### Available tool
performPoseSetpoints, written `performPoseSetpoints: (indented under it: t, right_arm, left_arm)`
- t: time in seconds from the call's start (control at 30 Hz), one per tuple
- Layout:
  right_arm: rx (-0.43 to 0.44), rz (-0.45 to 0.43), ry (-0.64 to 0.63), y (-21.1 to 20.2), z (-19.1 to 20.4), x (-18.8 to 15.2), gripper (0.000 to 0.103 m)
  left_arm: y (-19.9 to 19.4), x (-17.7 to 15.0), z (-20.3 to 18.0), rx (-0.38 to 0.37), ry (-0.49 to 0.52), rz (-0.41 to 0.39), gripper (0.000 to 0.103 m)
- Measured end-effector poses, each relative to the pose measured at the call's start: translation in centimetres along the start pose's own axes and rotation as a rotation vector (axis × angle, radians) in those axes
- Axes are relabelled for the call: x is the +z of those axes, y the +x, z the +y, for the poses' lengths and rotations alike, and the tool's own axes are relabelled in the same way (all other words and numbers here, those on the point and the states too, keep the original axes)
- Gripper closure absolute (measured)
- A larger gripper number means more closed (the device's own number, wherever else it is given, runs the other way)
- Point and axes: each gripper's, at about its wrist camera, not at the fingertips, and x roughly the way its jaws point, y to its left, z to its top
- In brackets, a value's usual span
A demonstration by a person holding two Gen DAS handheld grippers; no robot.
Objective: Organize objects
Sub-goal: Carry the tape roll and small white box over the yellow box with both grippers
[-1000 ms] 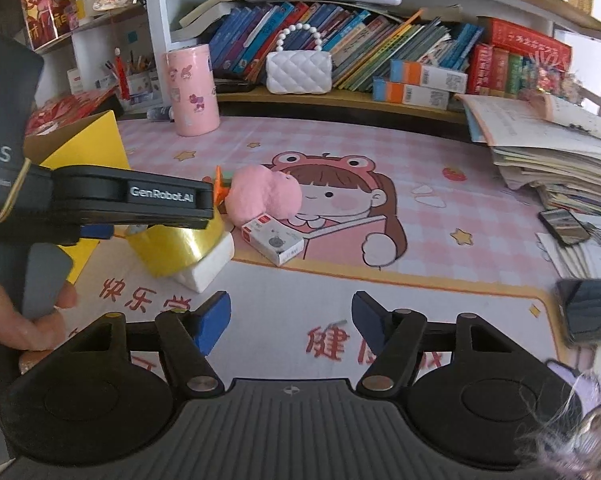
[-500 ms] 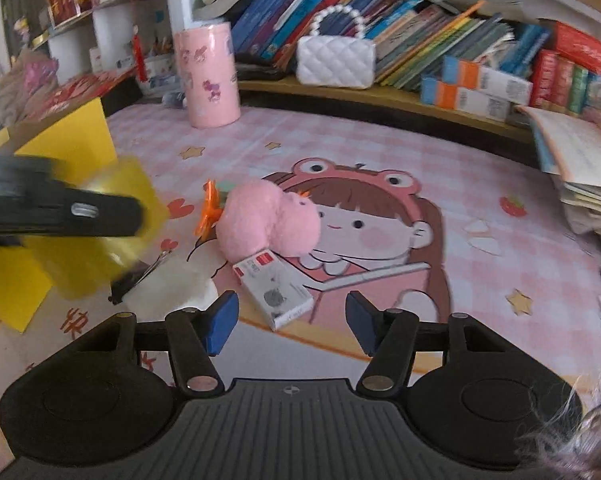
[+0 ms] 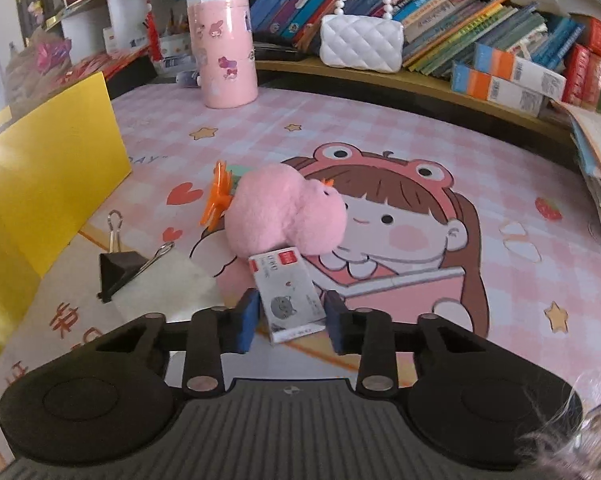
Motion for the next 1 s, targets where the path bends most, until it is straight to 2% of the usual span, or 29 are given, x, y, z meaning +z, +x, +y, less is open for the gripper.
performPoseSetpoints:
  t: [0.33,0.57,0.77,1.0]
  right_arm:
    - [-0.035,-0.086,0.159,-8.7,2.2,-1.9,0.075]
    - [-0.053,-0.105,0.168,-13.6,6.4,-4.0,0.075]
    - [-0.076,-0.077,0.184,-15.4,10.7,-6.0,0.075]
    - [-0.003,-0.062,0.110,-16.2,16.9,-7.2,0.075]
  left_arm:
    - [-2.3,-2.2,0.8,-0.059,0.023,0.009,0.020]
    - [-4.7,-3.5,3.0,-0.065,0.003,-0.002,0.021]
    - [-7.3,-4.5,5.8,-0.037,-0.030,-0.010,0.021]
    - [-10.6,-6.1,9.9,0.022,-0.080,-0.019,0.021]
